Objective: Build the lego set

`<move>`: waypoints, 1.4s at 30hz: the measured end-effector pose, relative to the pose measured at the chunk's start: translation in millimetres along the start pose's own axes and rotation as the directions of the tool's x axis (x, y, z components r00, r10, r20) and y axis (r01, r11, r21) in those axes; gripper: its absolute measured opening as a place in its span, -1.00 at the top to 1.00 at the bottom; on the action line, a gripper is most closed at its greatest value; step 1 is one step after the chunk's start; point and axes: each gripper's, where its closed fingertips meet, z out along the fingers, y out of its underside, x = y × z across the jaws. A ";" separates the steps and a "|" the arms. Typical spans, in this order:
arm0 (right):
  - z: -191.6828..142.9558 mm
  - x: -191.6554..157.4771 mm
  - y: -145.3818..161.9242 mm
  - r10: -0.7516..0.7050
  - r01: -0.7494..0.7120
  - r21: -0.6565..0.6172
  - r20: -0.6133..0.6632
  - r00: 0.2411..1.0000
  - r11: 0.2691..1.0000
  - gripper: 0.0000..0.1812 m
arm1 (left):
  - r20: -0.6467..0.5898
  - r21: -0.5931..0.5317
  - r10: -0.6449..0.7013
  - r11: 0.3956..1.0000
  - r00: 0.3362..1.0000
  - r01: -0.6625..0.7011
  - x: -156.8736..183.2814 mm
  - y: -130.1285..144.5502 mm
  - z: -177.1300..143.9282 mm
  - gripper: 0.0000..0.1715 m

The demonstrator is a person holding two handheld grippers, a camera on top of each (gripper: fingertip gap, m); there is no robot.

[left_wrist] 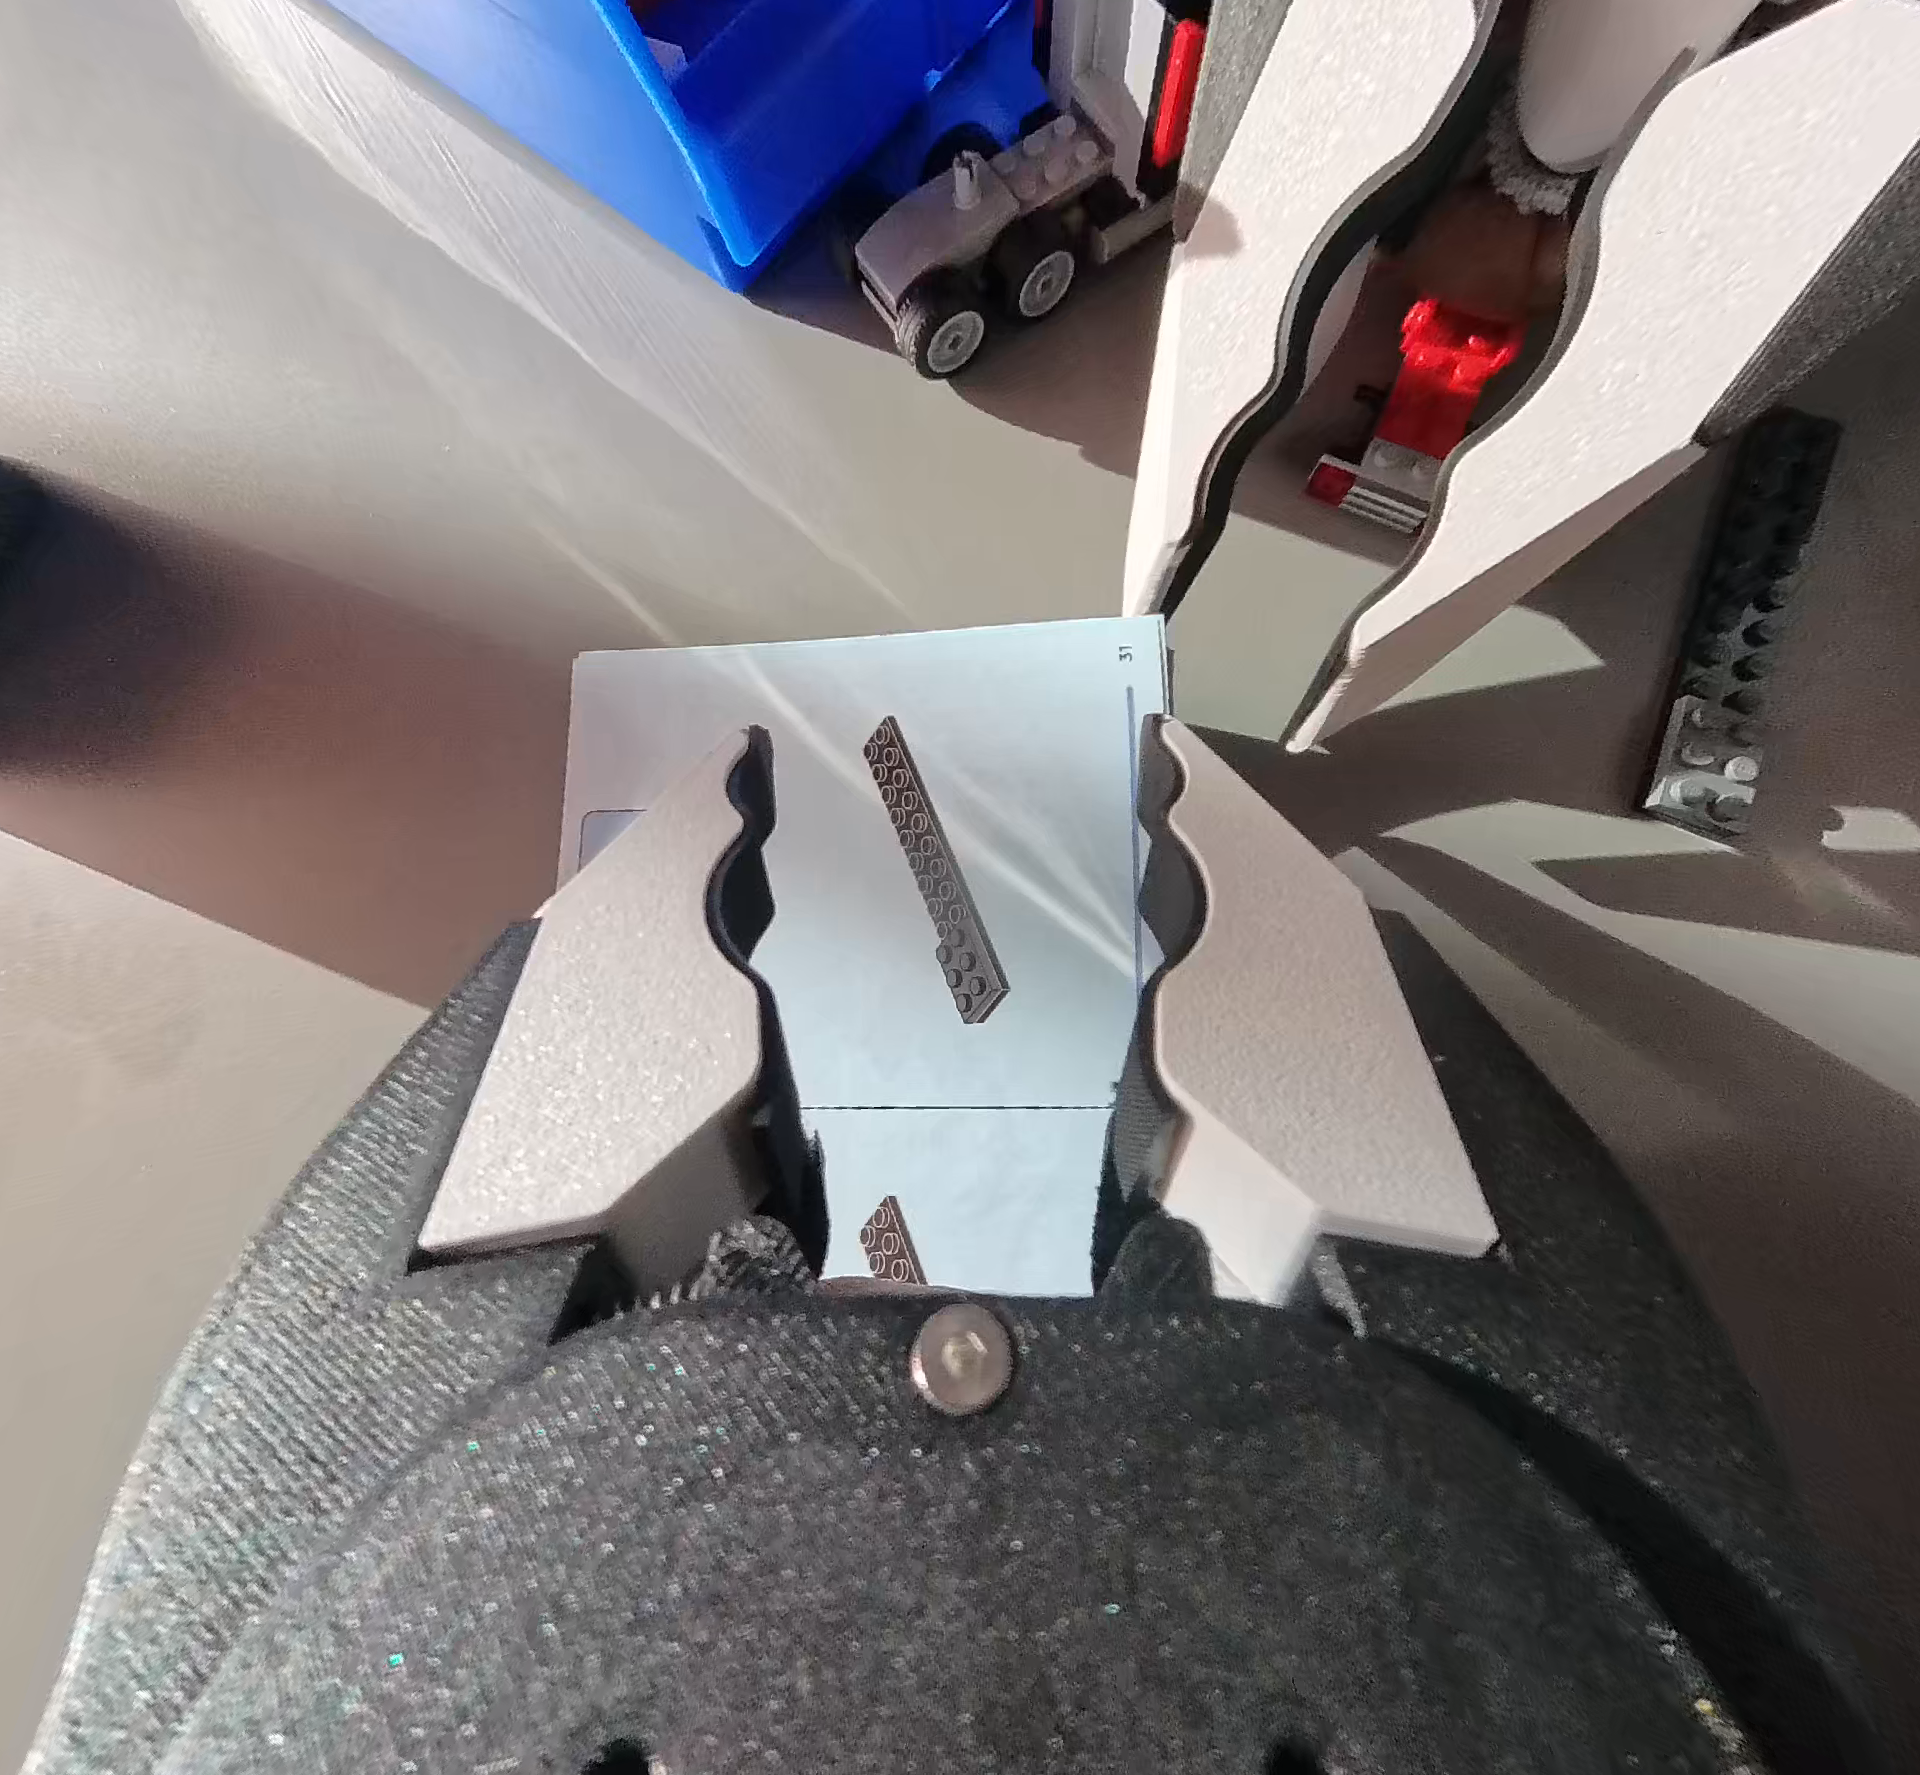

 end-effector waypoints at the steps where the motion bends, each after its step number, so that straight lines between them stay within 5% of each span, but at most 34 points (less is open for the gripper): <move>1: 0.1 0.0 0.0 0.000 0.000 0.000 0.000 1.000 1.000 0.65 | -0.006 0.003 0.000 1.000 1.000 0.000 1.1 -0.5 0.0 0.16; 17: -1.0 1.1 -1.6 0.004 -0.004 0.012 -0.003 1.000 1.000 0.65 | -0.017 -0.002 0.004 1.000 1.000 -0.004 2.7 1.0 -2.4 0.21; 35: -0.8 0.6 -7.7 0.043 -0.043 0.030 0.008 0.999 0.999 0.64 | -0.041 0.059 -0.123 0.990 0.992 0.125 -7.7 -1.7 -18.6 0.63; 42: -1.6 9.6 -38.8 -0.028 0.037 0.060 -0.134 0.991 0.998 0.63 | -0.062 0.108 -0.179 0.977 0.982 0.185 -13.1 -4.1 -29.0 0.68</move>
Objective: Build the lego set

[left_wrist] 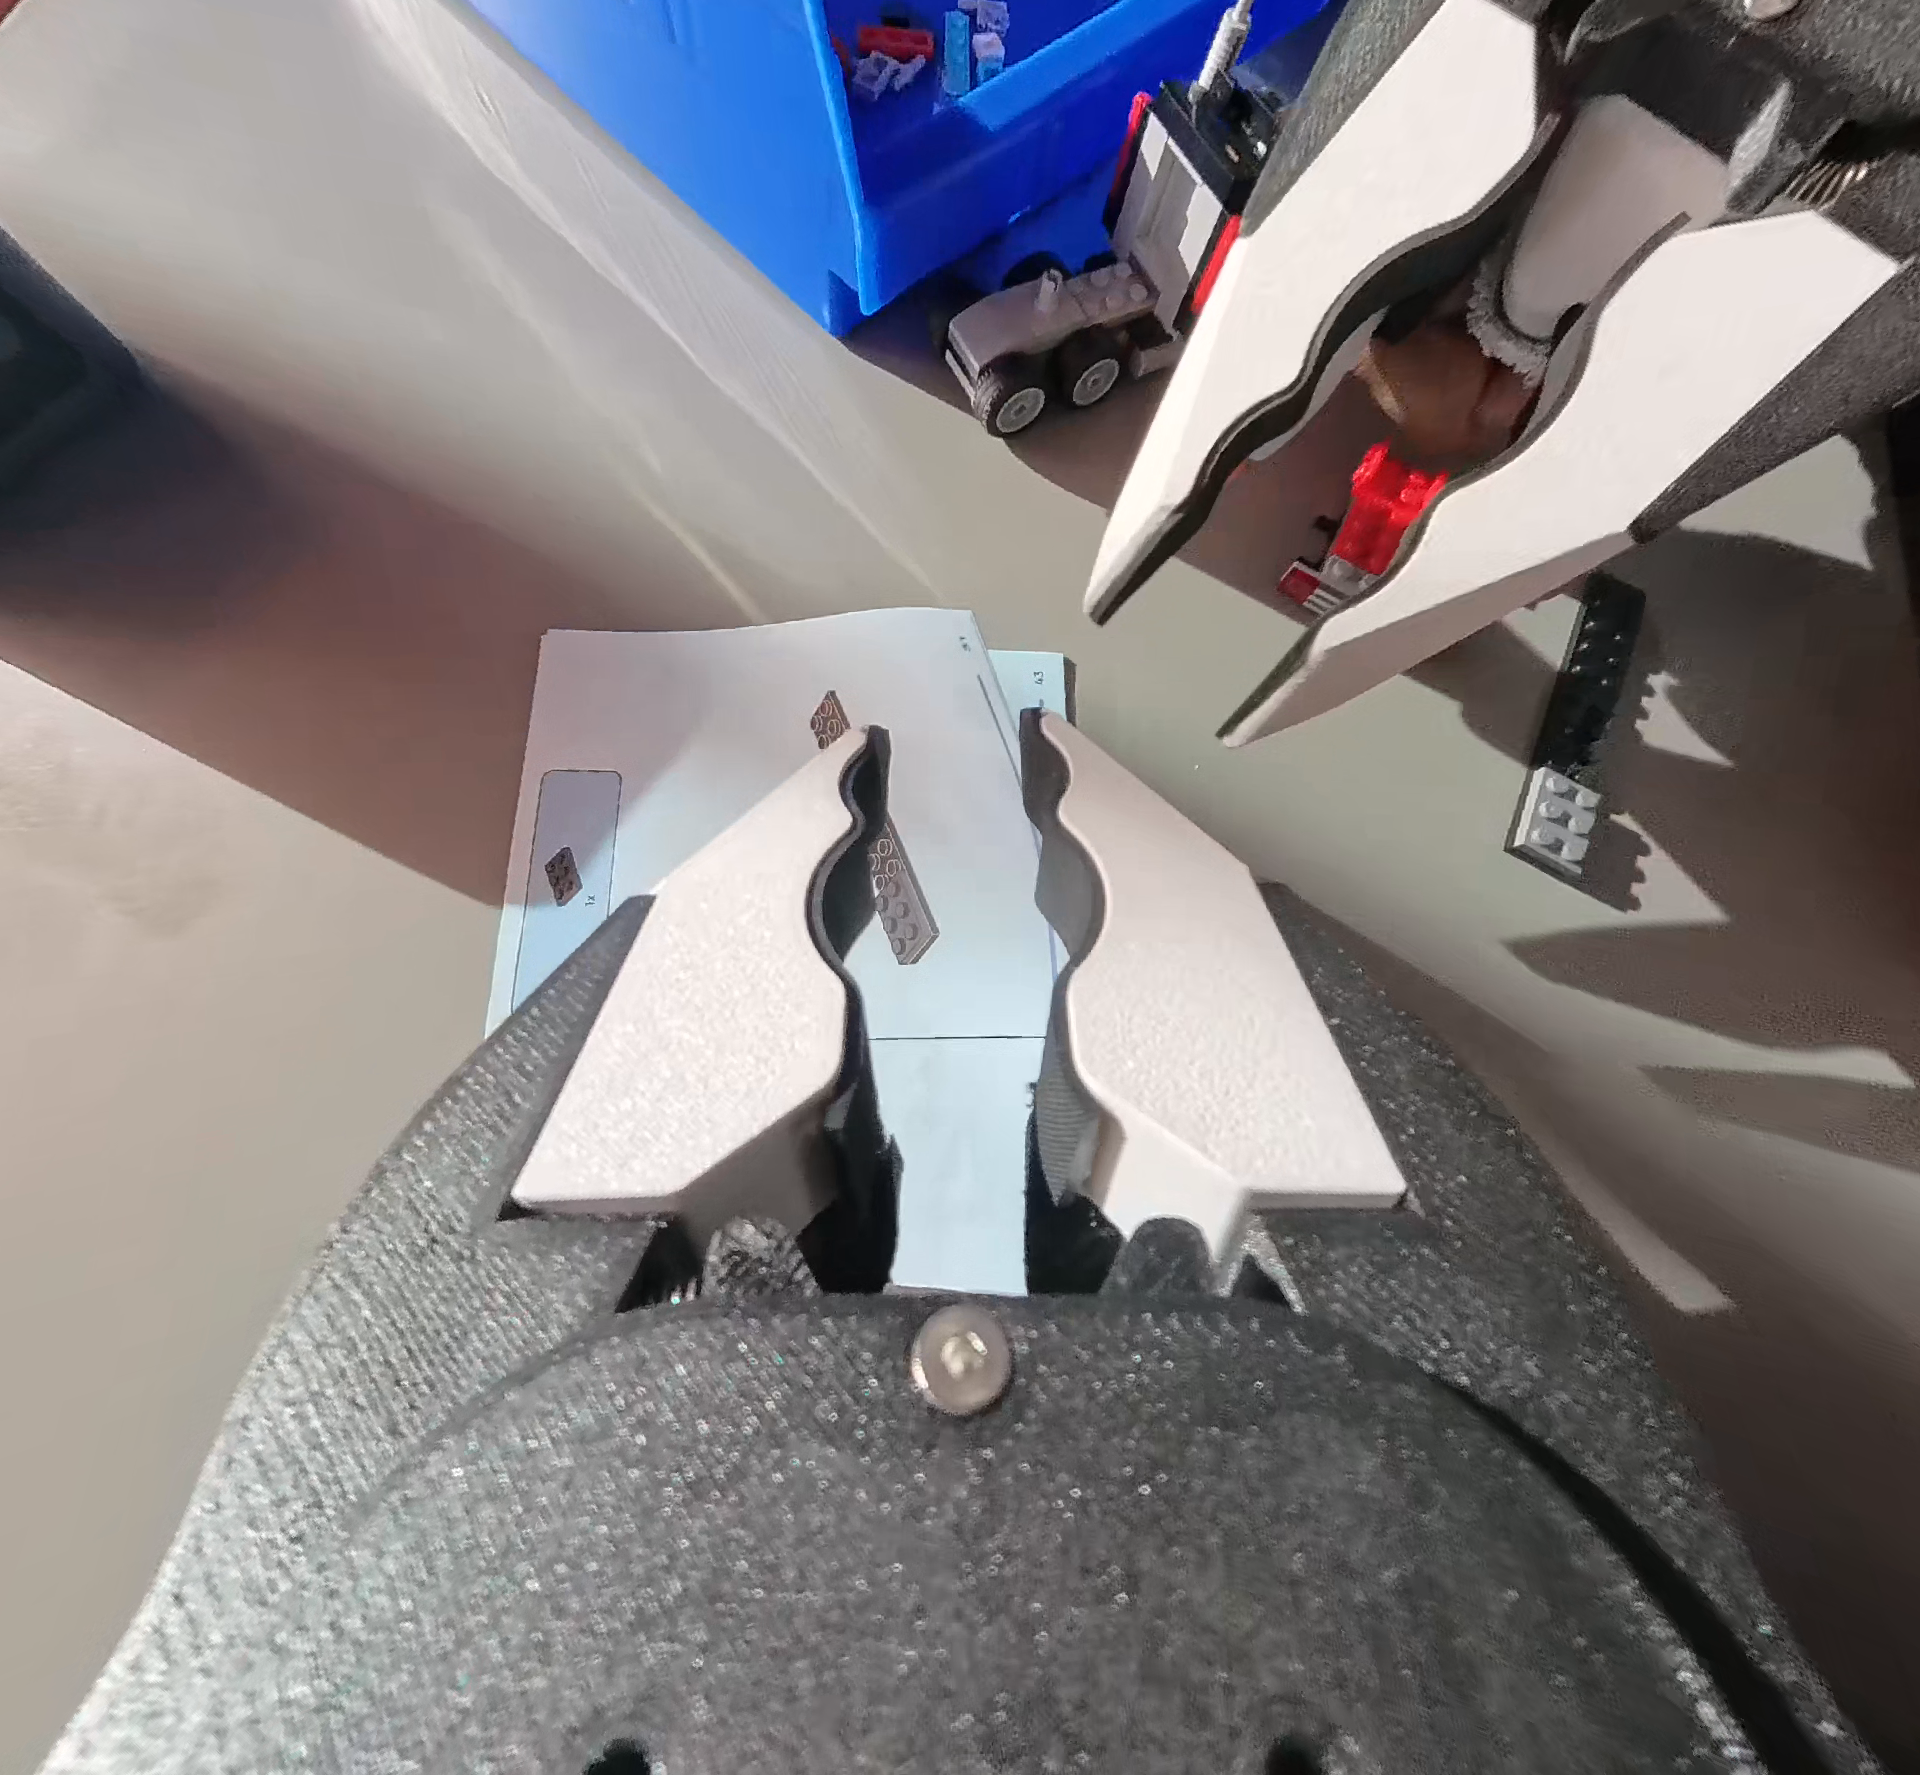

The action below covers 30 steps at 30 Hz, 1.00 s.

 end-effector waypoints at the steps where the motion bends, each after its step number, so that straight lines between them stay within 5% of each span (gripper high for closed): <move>1: 3.5 0.9 -0.6 -0.018 0.018 -0.013 -0.007 1.000 1.000 0.63 | -0.003 0.006 -0.004 1.000 1.000 0.004 -0.2 -0.5 -1.1 0.68; 11: 31.7 29.0 27.4 -0.158 0.143 -0.179 -0.074 0.985 0.973 0.63 | -0.047 0.026 -0.003 1.000 0.999 0.004 5.9 -1.0 -5.4 0.68; 18: 35.2 29.8 26.2 -0.136 0.124 -0.143 -0.081 0.987 0.982 0.63 | -0.037 0.019 0.006 1.000 0.999 -0.005 6.3 -0.3 -11.0 0.68; 26: 29.3 34.6 14.2 -0.123 0.116 -0.057 -0.131 0.984 0.992 0.65 | 0.005 -0.081 0.059 0.995 0.998 -0.058 6.7 13.2 -2.9 0.35; 30: 27.5 36.0 10.4 -0.112 0.109 -0.030 -0.144 0.983 0.994 0.66 | 0.042 -0.132 0.110 0.986 0.993 -0.104 4.8 17.6 2.0 0.37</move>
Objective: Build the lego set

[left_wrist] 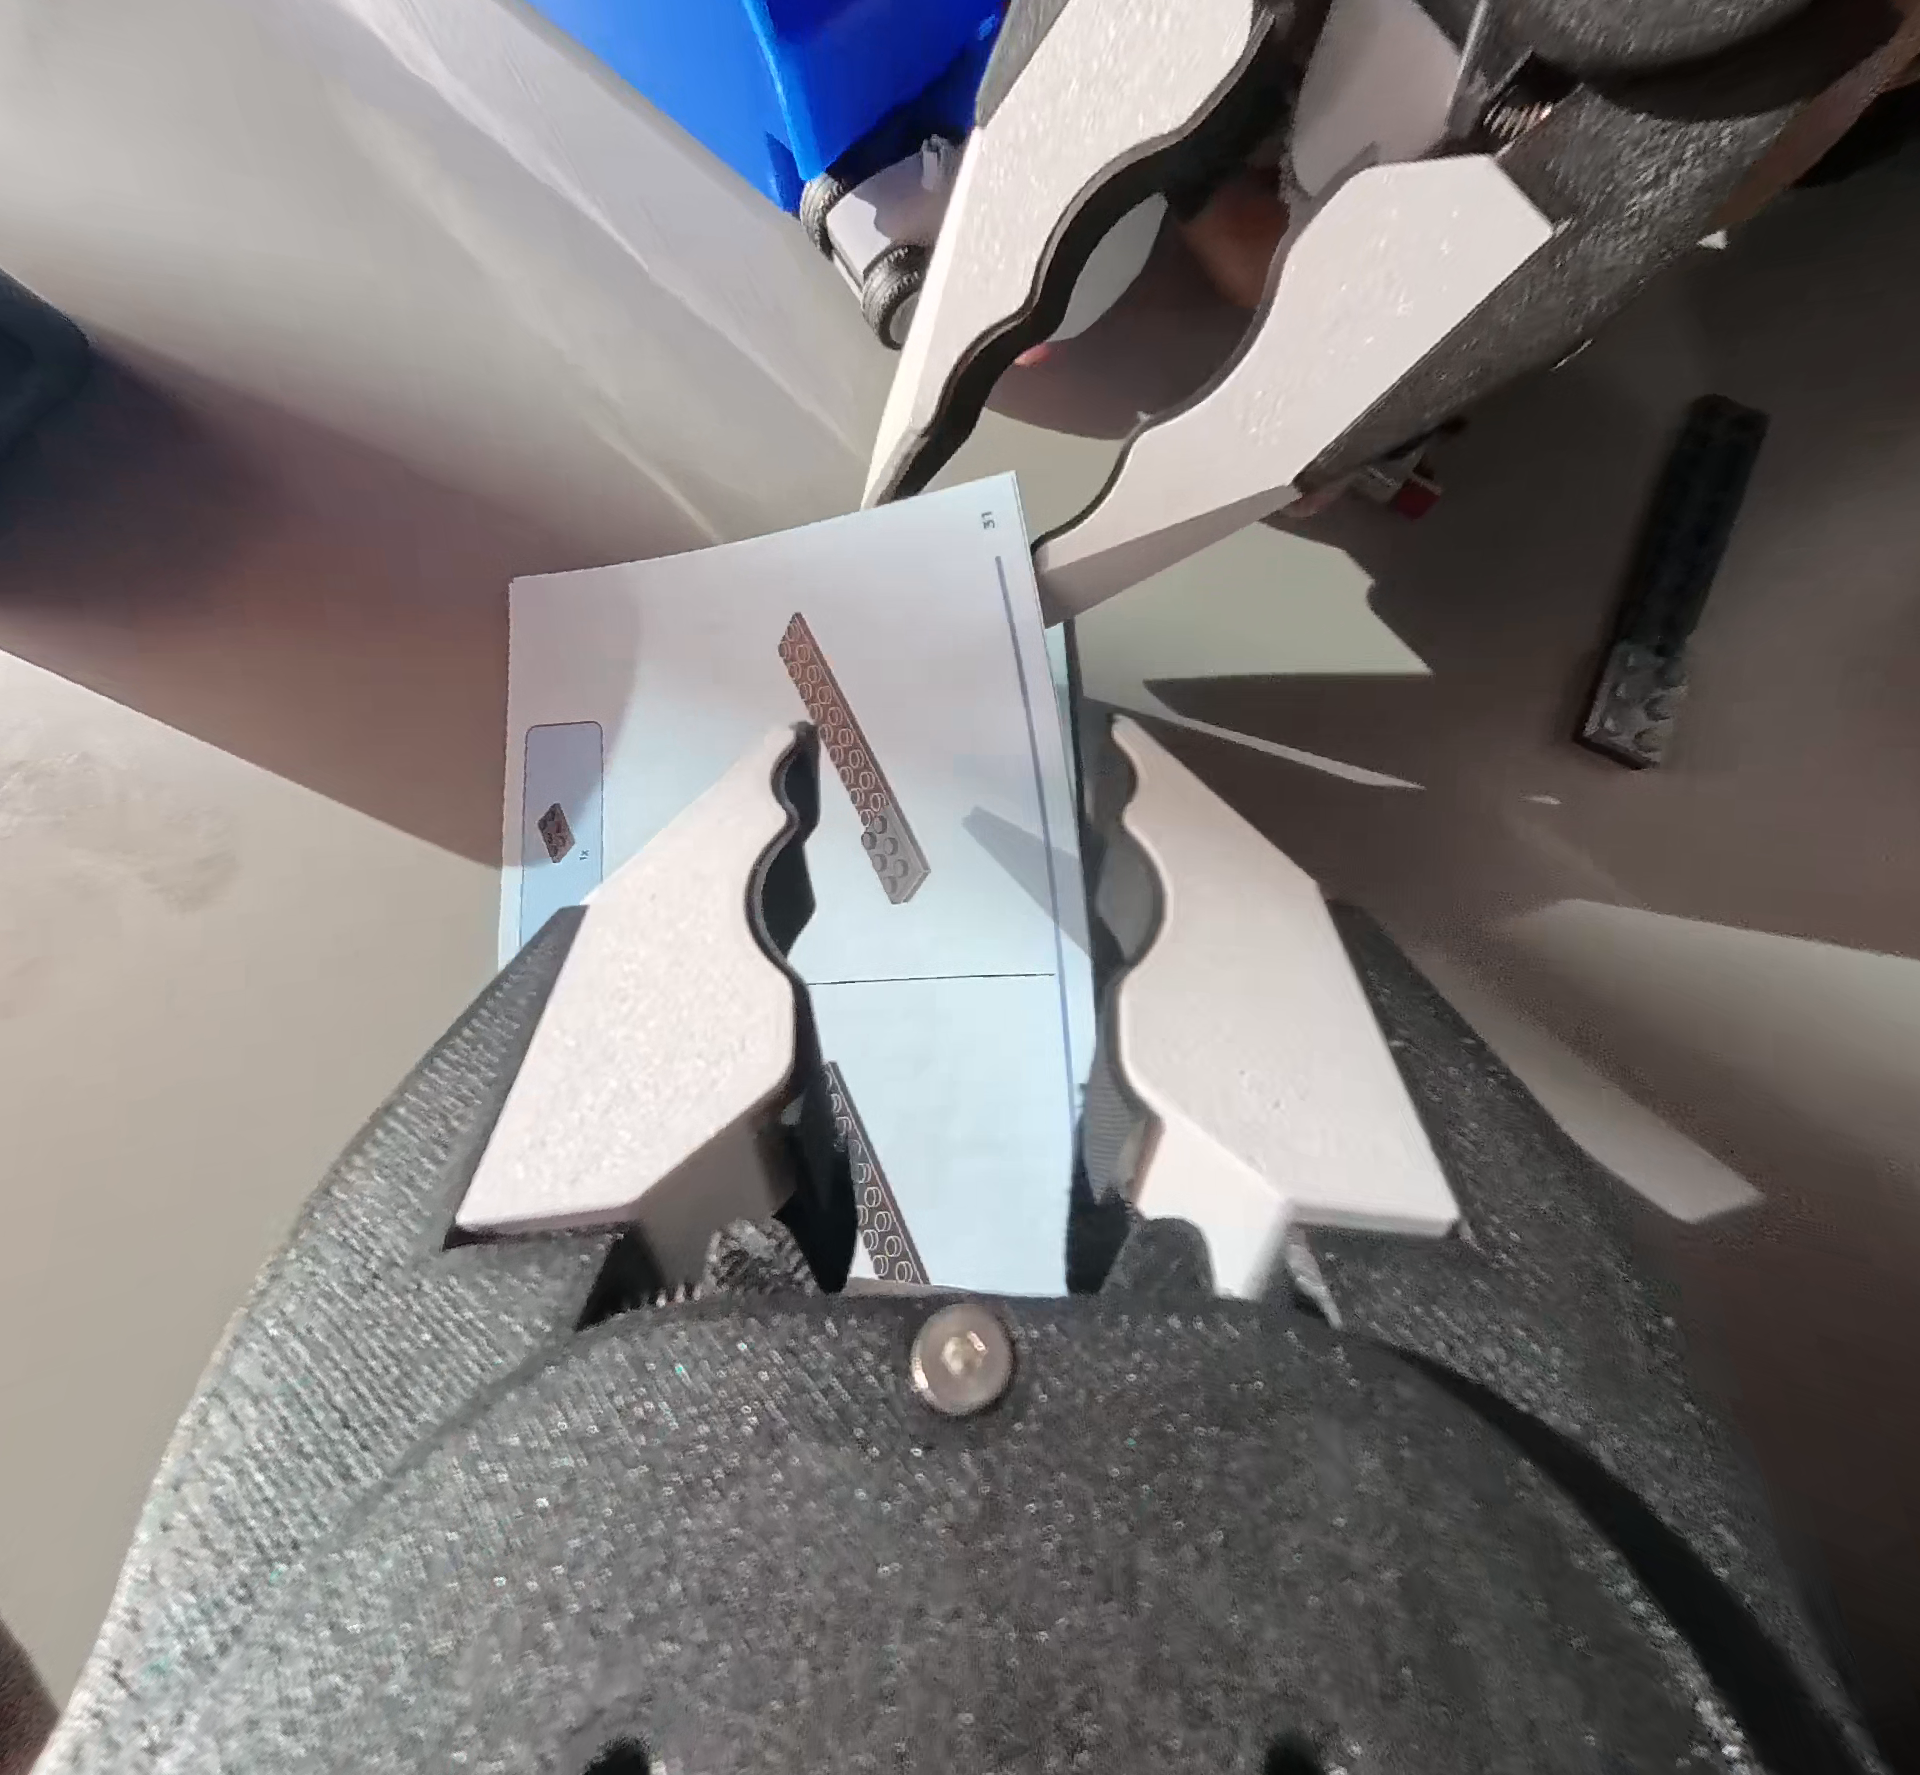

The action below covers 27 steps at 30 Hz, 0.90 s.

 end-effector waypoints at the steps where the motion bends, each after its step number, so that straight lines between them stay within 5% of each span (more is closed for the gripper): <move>1: -0.2 0.1 -0.6 0.000 0.000 0.004 -0.002 1.000 1.000 0.66 | 0.012 -0.008 0.003 1.000 1.000 -0.002 -1.8 0.8 0.6 0.43; 10: -12.8 4.7 -6.7 0.043 -0.042 0.009 -0.051 0.998 0.999 0.67 | -0.008 0.035 -0.024 0.999 1.000 0.025 -3.9 -1.6 -7.3 0.68; 15: -25.2 -17.6 -30.2 0.327 -0.337 0.104 0.107 0.939 0.936 0.65 | -0.007 0.062 -0.041 0.997 0.999 0.041 -6.6 -3.5 -13.7 0.70; 27: 0.7 -46.3 -39.2 0.439 -0.450 0.011 0.198 0.876 0.893 0.20 | -0.048 0.149 -0.059 0.987 0.997 0.065 -3.5 -12.4 -31.0 0.74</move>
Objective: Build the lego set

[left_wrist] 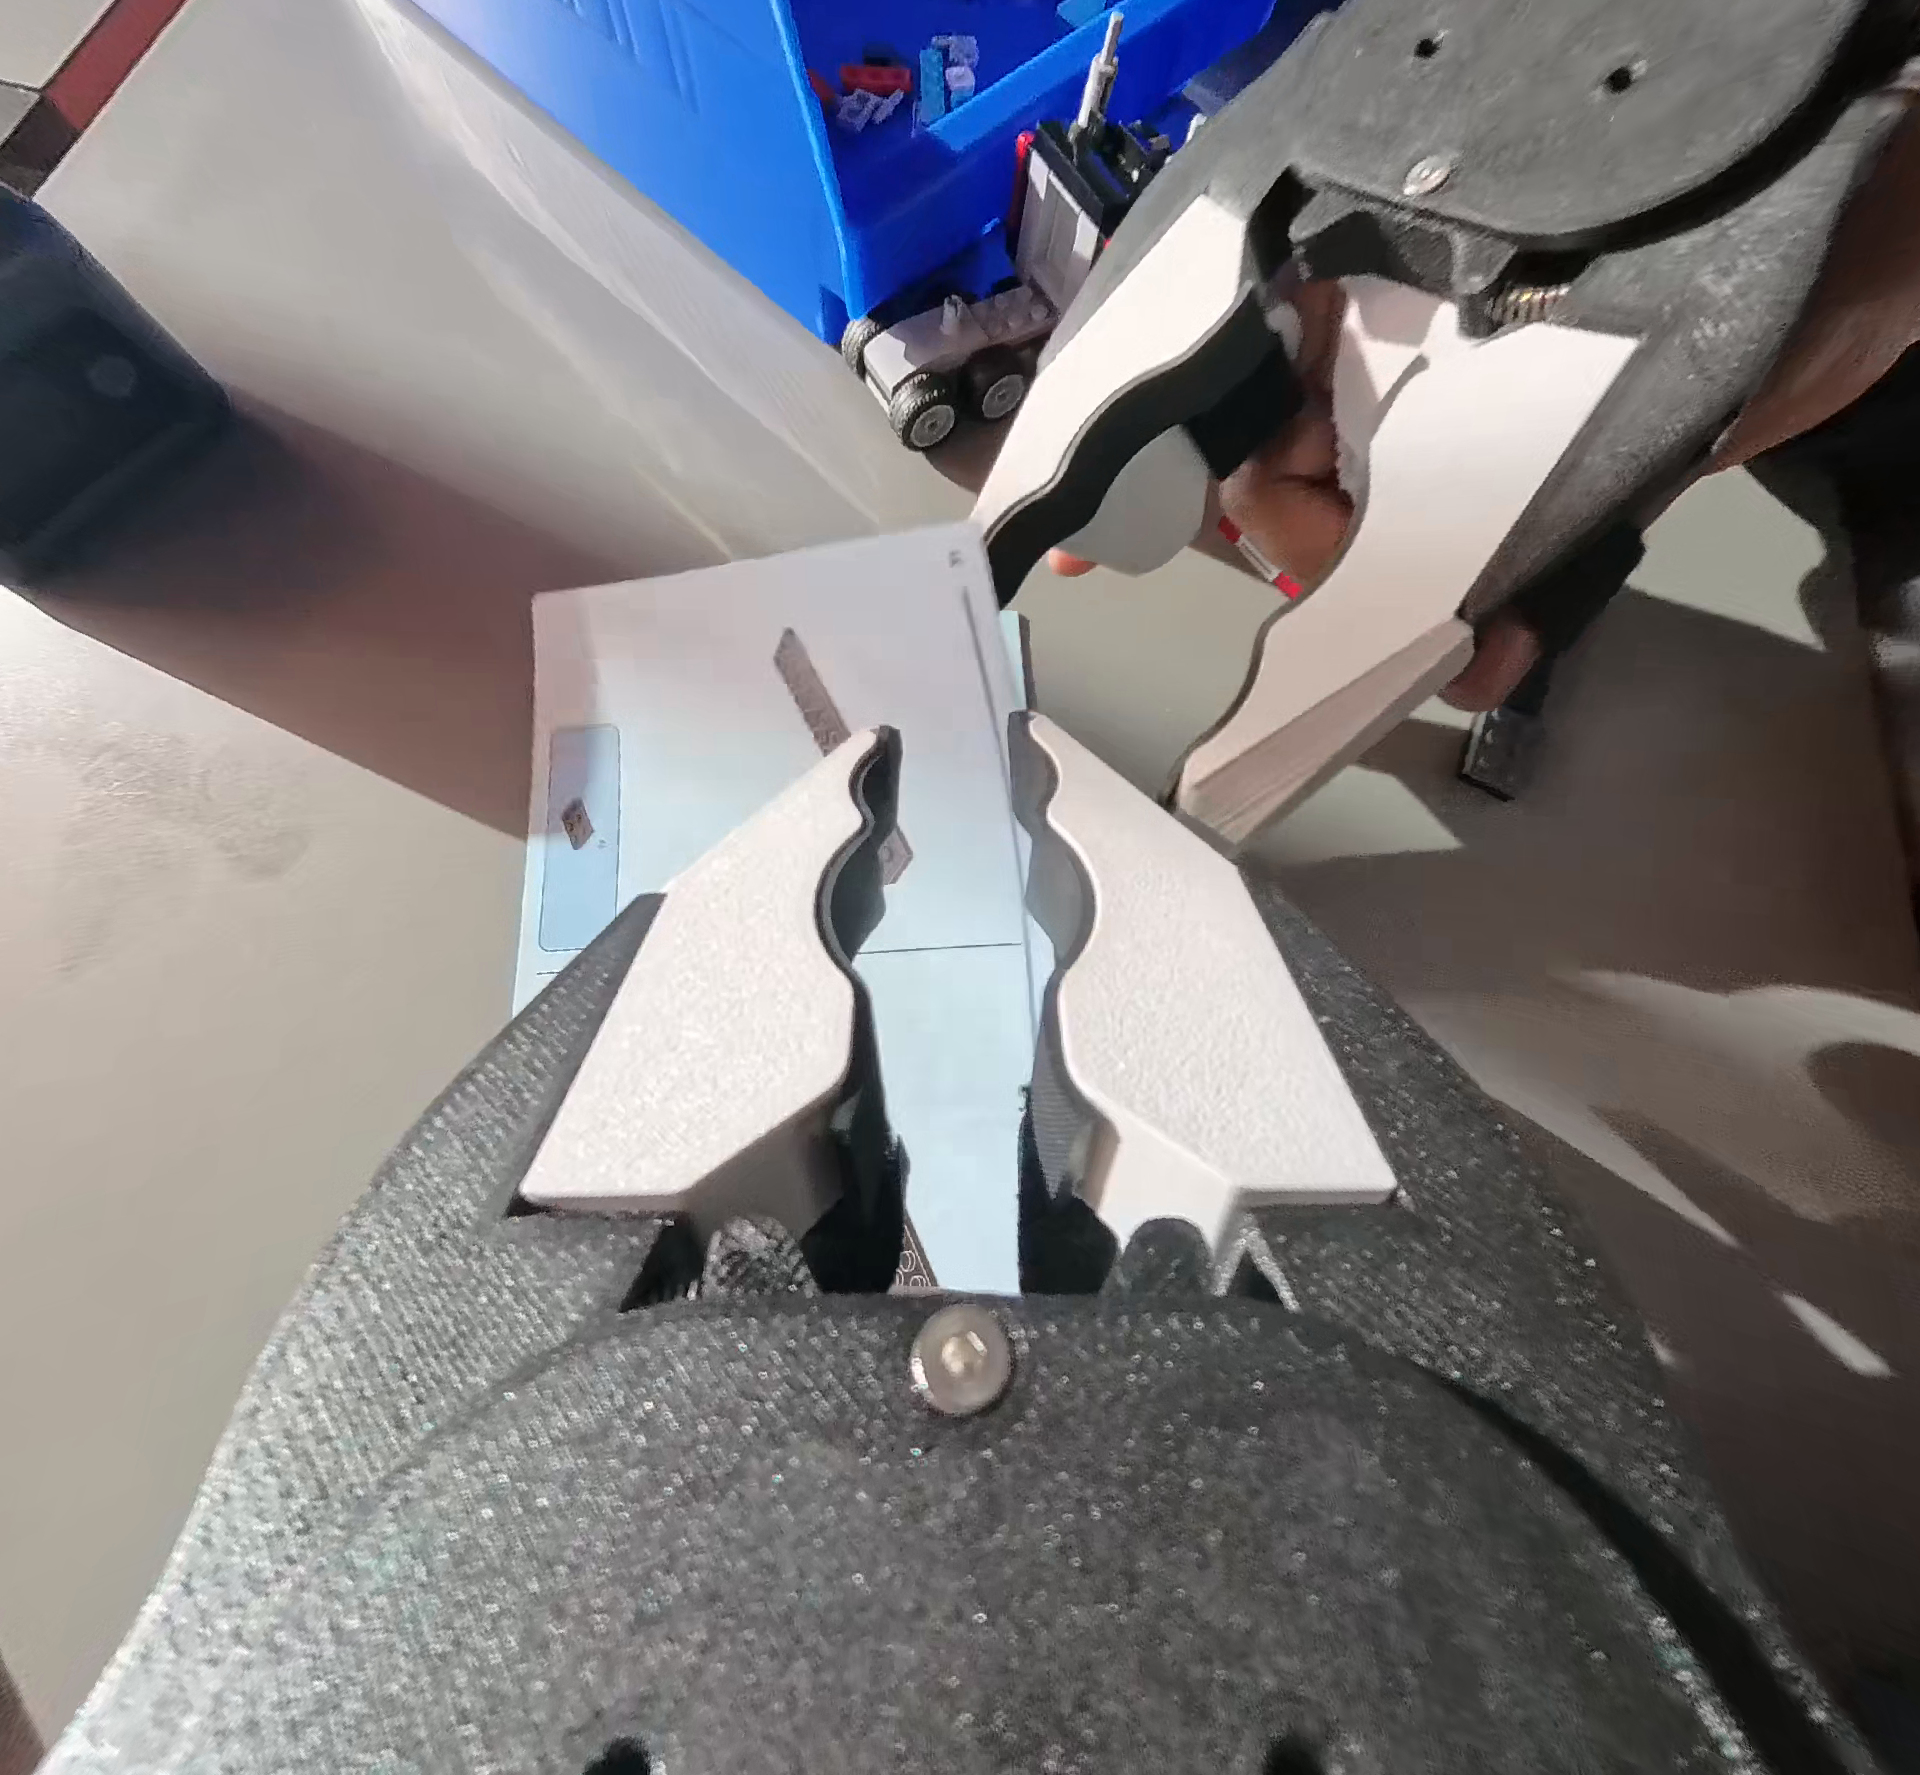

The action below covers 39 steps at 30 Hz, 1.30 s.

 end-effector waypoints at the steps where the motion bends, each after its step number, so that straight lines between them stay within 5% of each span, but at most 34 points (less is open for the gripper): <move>1: 2.0 -3.1 -0.9 0.035 -0.035 -0.004 0.030 0.999 0.999 0.15 | -0.013 0.014 -0.005 1.000 1.000 0.005 1.6 -1.9 -1.7 0.74; 5: 7.8 -2.4 -2.9 0.132 -0.131 -0.021 0.081 0.988 0.991 0.04 | -0.017 0.060 -0.043 0.997 0.999 0.044 -1.7 -6.9 -9.0 0.72; 12: 12.0 8.0 -9.6 0.172 -0.172 -0.016 0.078 0.982 0.985 0.03 | 0.106 0.073 -0.203 0.978 0.973 0.196 -33.3 -2.9 -12.0 0.33; 25: 5.3 27.4 -20.1 0.169 -0.171 0.078 0.021 0.985 0.982 0.93 | 0.143 0.100 -0.278 0.959 0.950 0.266 -49.3 2.8 -17.8 0.32; 39: -3.3 4.9 -13.4 0.049 -0.054 0.061 0.084 0.995 0.997 0.98 | 0.161 0.348 -0.296 0.910 0.942 0.226 -75.3 -20.7 -33.1 0.13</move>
